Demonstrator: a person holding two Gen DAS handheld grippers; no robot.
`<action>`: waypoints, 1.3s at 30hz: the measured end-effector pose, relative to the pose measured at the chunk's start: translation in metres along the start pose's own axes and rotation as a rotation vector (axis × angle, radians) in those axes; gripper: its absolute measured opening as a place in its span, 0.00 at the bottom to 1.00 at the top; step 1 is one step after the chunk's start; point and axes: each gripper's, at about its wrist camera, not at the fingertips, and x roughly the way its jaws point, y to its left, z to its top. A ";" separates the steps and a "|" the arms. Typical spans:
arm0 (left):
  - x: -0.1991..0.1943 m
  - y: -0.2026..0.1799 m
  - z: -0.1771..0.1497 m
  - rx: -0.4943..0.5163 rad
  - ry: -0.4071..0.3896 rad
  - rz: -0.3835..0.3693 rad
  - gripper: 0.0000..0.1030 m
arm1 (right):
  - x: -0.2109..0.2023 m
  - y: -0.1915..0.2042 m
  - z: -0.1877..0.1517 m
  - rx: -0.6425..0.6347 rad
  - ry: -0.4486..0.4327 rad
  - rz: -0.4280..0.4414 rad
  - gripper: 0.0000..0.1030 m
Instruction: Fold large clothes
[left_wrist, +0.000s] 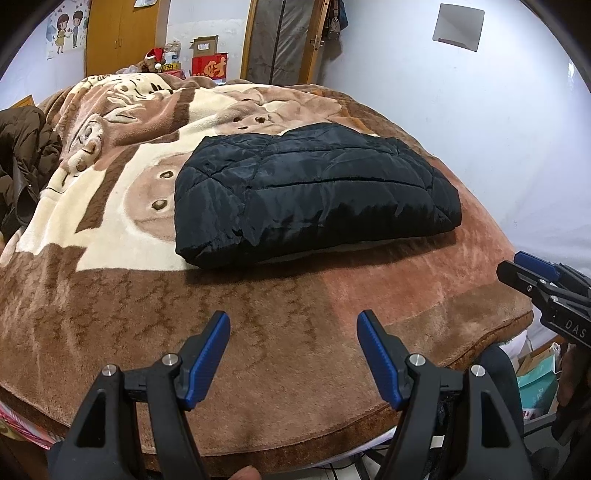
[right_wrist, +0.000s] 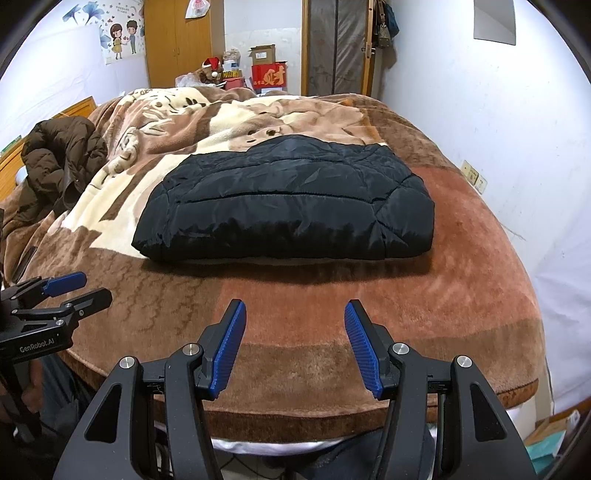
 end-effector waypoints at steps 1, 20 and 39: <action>0.000 0.000 0.000 -0.001 0.000 0.000 0.71 | 0.000 0.000 0.000 0.000 -0.001 0.001 0.54; 0.000 -0.002 -0.002 -0.006 0.004 0.005 0.71 | 0.000 0.000 0.000 0.001 0.001 0.001 0.54; -0.001 -0.011 -0.003 0.003 0.000 0.011 0.71 | 0.001 -0.001 -0.003 0.002 0.003 0.000 0.54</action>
